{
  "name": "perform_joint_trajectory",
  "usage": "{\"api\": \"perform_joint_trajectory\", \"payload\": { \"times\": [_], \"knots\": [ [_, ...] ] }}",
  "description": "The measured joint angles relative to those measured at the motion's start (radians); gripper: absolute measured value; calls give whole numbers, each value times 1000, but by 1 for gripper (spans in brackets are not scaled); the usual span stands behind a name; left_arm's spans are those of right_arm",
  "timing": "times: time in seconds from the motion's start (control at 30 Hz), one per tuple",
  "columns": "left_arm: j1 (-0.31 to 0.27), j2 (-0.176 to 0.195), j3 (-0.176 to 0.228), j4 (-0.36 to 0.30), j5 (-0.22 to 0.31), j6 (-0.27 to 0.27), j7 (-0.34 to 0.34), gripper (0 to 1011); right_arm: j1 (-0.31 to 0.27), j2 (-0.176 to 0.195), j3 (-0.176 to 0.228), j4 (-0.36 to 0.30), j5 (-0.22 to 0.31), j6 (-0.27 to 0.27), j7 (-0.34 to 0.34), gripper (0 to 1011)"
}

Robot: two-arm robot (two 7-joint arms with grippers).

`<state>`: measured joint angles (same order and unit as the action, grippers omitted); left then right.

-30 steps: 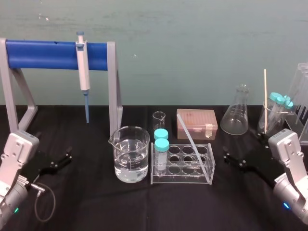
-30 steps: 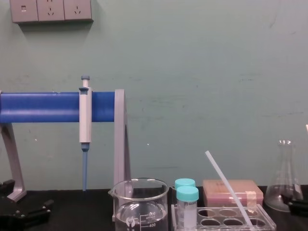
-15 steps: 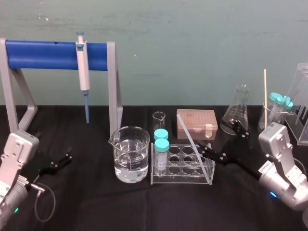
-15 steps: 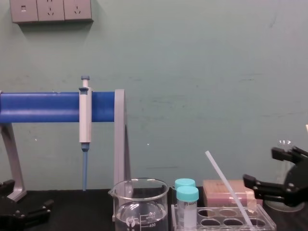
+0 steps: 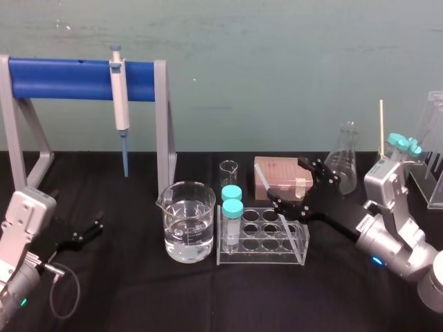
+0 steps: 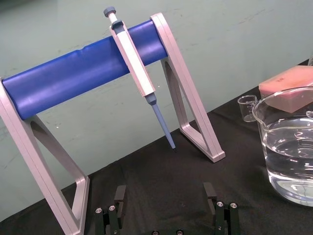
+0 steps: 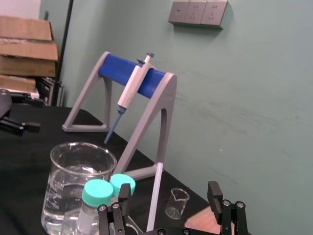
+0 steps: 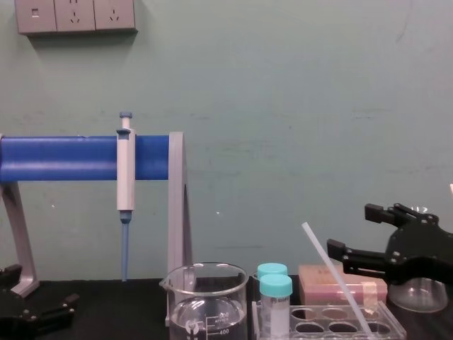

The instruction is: Pick up the stirring rod with one hand, then place it down.

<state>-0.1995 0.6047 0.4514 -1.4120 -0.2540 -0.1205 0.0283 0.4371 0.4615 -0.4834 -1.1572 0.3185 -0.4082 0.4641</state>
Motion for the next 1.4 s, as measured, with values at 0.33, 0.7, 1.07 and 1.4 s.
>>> {"api": "perform_joint_trajectory", "payload": {
  "times": [0.33, 0.7, 1.07, 1.4],
  "knots": [
    [0, 0, 0, 0, 0, 0, 0, 1000, 82, -67, 12, 151, 61, -32, 125, 1000],
    [0, 0, 0, 0, 0, 0, 0, 1000, 174, -138, 34, 331, 138, -44, 280, 1000],
    [0, 0, 0, 0, 0, 0, 0, 1000, 214, -184, 64, 434, 197, 9, 395, 1000],
    [0, 0, 0, 0, 0, 0, 0, 1000, 207, -195, 79, 447, 202, 68, 406, 1000]
  ]
}}
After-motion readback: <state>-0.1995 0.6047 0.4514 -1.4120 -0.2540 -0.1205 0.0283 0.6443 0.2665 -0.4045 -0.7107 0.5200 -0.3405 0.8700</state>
